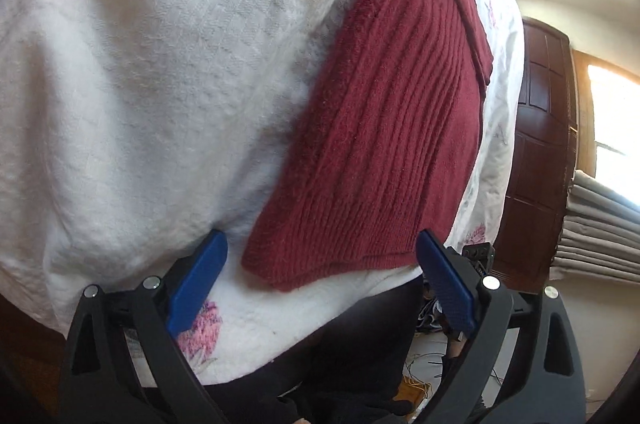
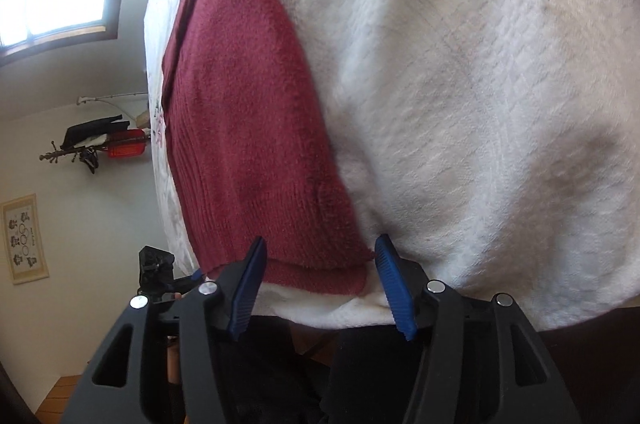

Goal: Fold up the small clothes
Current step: 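Move both grippers to the sweater hem and grasp it, then lift the hem with both grippers and fold it toward the collar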

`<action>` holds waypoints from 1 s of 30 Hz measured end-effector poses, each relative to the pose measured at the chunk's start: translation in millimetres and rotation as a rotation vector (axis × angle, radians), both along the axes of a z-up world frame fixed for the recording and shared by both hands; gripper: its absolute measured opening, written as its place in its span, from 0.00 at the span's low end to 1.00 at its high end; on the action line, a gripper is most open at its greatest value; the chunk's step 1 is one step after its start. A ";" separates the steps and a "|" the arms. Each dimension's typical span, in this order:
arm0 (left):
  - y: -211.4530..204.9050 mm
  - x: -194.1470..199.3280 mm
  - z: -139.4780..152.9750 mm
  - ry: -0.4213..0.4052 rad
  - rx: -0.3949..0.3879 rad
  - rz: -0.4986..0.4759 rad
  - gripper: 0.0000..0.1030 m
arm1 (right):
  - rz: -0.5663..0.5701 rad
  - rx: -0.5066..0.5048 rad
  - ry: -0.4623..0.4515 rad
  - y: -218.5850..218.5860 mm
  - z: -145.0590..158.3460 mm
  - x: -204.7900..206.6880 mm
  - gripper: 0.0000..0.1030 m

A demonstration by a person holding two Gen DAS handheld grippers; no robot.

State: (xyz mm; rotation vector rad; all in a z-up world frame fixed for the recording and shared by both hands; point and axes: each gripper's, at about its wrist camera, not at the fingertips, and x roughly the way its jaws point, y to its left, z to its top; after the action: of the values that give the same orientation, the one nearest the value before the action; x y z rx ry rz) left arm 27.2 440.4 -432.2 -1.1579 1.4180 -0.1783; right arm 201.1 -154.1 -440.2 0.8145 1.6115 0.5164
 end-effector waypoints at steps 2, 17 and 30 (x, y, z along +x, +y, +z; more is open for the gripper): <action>-2.9 1.9 0.6 0.007 0.012 -0.021 0.92 | -0.003 0.003 0.004 2.2 0.0 -5.5 0.56; -16.9 11.9 -9.8 0.072 -0.032 -0.018 0.33 | -0.015 0.031 0.024 4.5 -1.4 -21.4 0.36; -1.3 -10.2 2.8 -0.010 -0.147 0.156 0.05 | -0.072 0.067 -0.011 -0.7 13.7 -20.2 0.05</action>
State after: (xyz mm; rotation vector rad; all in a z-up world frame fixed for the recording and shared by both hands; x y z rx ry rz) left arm 17.0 439.2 -429.4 -1.3815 1.3160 -0.1803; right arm 181.0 -154.8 -426.4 0.9149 1.5557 0.5242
